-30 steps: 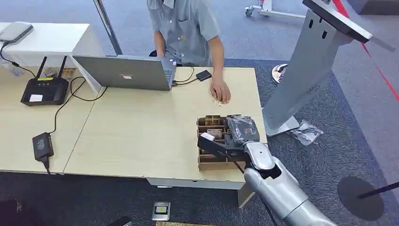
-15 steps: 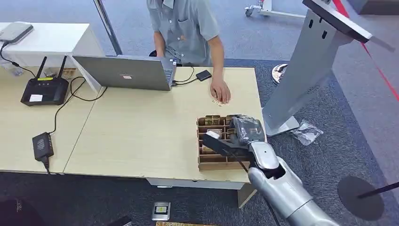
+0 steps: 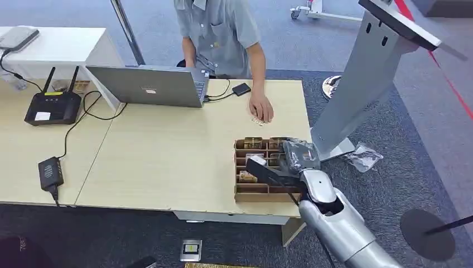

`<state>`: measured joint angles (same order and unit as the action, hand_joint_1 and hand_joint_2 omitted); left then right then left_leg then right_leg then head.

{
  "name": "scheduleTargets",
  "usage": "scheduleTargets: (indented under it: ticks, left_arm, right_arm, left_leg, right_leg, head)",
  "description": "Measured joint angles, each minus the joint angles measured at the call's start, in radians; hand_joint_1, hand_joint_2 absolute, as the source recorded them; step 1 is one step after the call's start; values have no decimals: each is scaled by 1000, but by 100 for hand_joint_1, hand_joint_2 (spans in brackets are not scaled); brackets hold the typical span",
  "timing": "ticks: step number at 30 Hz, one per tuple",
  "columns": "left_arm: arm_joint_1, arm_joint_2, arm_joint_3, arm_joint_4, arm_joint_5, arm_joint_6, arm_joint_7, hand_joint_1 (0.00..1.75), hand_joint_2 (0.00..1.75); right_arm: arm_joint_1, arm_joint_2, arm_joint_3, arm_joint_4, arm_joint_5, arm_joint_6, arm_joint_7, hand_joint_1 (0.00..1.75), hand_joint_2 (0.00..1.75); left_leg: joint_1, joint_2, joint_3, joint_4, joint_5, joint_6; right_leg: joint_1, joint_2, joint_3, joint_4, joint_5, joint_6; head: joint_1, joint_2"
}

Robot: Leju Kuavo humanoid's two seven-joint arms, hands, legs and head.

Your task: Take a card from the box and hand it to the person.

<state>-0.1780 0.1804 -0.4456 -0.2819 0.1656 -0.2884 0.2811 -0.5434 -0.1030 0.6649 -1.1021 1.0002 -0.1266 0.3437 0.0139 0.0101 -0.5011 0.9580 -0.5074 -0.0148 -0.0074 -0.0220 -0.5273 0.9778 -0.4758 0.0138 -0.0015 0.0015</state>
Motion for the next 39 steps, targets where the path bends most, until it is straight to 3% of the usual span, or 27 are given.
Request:
scheduleTargets:
  ticks: [19, 21, 25, 39]
  left_arm:
    - [-12, -2, 0, 0, -6, -7, 1, 0, 0]
    - [-12, -2, 0, 0, -6, -7, 1, 0, 0]
    - [-11, -2, 0, 0, -2, -5, -2, 0, 0]
    - [5, -2, 2, 0, 10, 6, -29, 0, 0]
  right_arm:
    - [19, -11, -21, -51, 26, -16, -3, 136, 175]
    - [19, -11, -23, -57, 29, -20, -6, 143, 175]
    - [20, -11, -23, -80, 38, -35, -16, 173, 175]
    - [50, -27, -42, -337, 71, -59, -48, 175, 175]
  left_leg:
    - [0, 0, 0, 0, 0, 0]
    - [0, 0, 0, 0, 0, 0]
    - [0, 0, 0, 0, 0, 0]
    - [0, 0, 0, 0, 0, 0]
  right_leg:
    - [0, 0, 0, 0, 0, 0]
    - [0, 0, 0, 0, 0, 0]
    - [0, 0, 0, 0, 0, 0]
    - [0, 0, 0, 0, 0, 0]
  head:
    - [0, 0]
    - [0, 0]
    - [0, 0]
    - [0, 0]
